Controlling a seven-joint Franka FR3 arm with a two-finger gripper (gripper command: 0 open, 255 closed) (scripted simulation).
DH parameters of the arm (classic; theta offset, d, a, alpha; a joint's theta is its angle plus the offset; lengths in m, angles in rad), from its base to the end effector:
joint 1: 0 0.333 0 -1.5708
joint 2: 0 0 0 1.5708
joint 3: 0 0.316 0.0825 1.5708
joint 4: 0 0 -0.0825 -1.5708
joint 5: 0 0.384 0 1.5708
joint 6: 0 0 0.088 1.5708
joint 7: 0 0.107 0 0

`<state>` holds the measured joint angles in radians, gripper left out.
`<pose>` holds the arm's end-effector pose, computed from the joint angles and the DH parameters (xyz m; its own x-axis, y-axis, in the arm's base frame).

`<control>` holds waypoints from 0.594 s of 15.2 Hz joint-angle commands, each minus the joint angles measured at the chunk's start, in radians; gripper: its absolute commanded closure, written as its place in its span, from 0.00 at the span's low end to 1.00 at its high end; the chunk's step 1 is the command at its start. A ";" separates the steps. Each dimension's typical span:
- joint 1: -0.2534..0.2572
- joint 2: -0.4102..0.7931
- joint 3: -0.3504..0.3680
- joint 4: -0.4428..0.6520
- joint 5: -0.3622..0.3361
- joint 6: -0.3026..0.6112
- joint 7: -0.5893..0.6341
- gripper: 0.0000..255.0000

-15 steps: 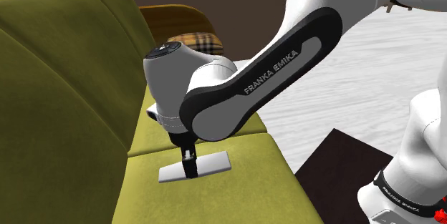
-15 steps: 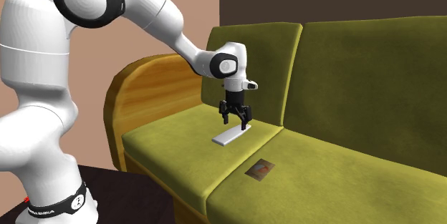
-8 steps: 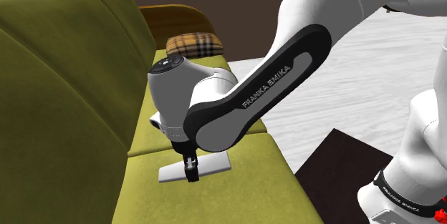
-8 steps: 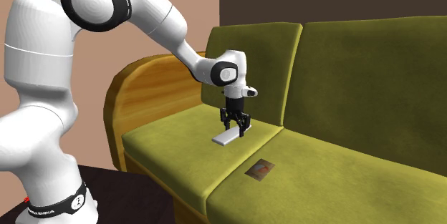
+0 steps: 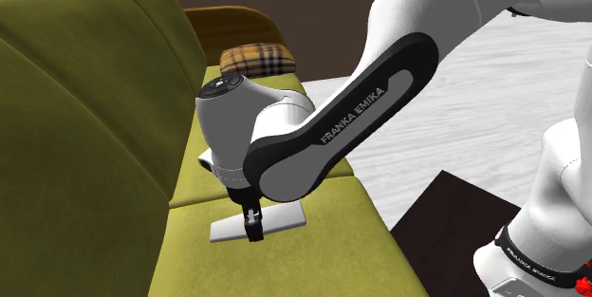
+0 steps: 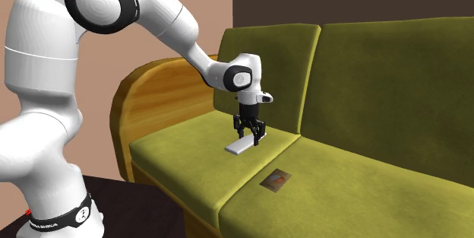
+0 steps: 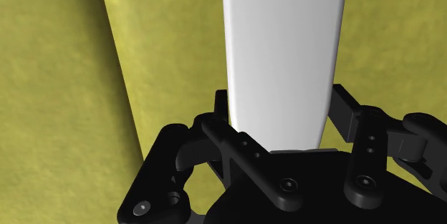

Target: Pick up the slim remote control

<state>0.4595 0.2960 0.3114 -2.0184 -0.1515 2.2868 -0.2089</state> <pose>0.4331 0.4081 0.3106 0.4821 0.8760 -0.0155 0.8760 -0.4818 0.0209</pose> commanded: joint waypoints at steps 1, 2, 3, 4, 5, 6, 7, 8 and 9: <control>0.000 0.000 0.000 -0.001 0.000 0.001 -0.001 1.00; -0.001 -0.008 0.001 0.003 0.004 -0.010 -0.003 1.00; -0.003 -0.016 0.003 0.006 0.008 -0.021 -0.006 1.00; -0.004 -0.024 0.004 0.010 0.012 -0.033 -0.009 1.00; -0.005 -0.032 0.006 0.014 0.016 -0.044 -0.012 1.00; -0.006 -0.039 0.007 0.019 0.020 -0.056 -0.015 1.00; -0.006 -0.047 0.008 0.023 0.023 -0.067 -0.017 1.00; -0.007 -0.054 0.009 0.028 0.027 -0.079 -0.020 1.00; -0.008 -0.061 0.010 0.033 0.030 -0.091 -0.022 1.00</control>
<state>0.4521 0.2424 0.3206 -1.9903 -0.1250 2.2085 -0.2289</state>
